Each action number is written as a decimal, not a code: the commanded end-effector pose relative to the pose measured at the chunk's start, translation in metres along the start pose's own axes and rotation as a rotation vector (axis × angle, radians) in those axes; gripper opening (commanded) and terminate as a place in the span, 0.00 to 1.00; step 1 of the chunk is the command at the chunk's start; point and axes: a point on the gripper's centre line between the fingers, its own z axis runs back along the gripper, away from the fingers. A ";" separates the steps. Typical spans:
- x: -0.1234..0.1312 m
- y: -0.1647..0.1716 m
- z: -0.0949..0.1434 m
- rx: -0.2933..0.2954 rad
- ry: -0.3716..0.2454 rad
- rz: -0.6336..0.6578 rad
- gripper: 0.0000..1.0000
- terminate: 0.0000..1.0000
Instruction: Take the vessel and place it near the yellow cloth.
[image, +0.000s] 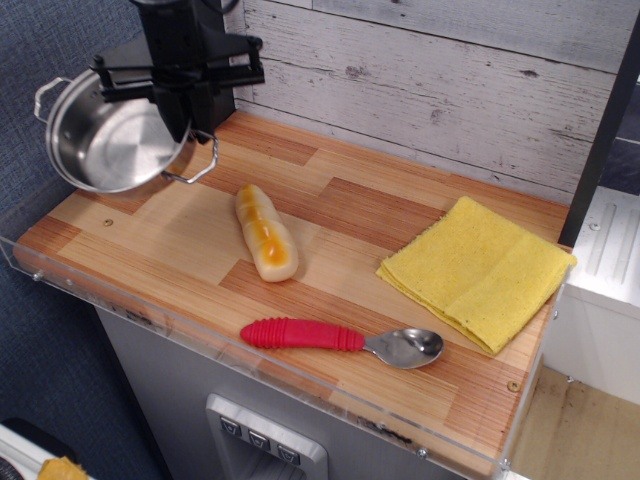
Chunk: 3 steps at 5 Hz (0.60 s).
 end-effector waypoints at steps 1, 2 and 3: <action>0.000 -0.024 -0.016 0.010 0.027 -0.084 0.00 0.00; -0.001 -0.048 -0.033 0.022 0.072 -0.159 0.00 0.00; -0.004 -0.070 -0.040 0.019 0.088 -0.218 0.00 0.00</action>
